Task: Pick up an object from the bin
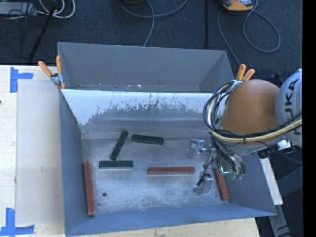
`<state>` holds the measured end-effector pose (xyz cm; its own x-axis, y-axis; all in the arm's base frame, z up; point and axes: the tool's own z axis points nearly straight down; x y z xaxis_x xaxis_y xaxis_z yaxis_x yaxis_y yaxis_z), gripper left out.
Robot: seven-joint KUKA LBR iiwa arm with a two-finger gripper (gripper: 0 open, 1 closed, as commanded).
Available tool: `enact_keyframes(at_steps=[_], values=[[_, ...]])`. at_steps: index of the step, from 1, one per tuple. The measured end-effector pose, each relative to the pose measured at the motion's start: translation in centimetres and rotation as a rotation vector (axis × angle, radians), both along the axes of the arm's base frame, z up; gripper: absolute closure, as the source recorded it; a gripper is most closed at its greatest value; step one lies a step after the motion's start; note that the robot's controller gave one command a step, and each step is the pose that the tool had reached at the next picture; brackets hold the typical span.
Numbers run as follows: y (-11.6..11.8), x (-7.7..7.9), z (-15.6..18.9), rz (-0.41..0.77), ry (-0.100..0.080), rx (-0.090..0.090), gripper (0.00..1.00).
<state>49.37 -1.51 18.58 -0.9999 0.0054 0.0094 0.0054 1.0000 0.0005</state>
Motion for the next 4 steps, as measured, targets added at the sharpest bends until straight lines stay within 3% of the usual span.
enact_keyframes(at_steps=[1, 2, 3, 4], values=[[-1.87, 7.48, -12.06, -0.031, -0.008, -0.001, 0.0], [-1.83, 7.5, -11.61, -0.029, -0.009, 0.0, 1.0], [-1.82, 7.5, -11.62, -0.028, -0.009, -0.001, 0.0], [-1.81, 7.5, -11.62, -0.027, -0.009, -0.001, 1.0]])
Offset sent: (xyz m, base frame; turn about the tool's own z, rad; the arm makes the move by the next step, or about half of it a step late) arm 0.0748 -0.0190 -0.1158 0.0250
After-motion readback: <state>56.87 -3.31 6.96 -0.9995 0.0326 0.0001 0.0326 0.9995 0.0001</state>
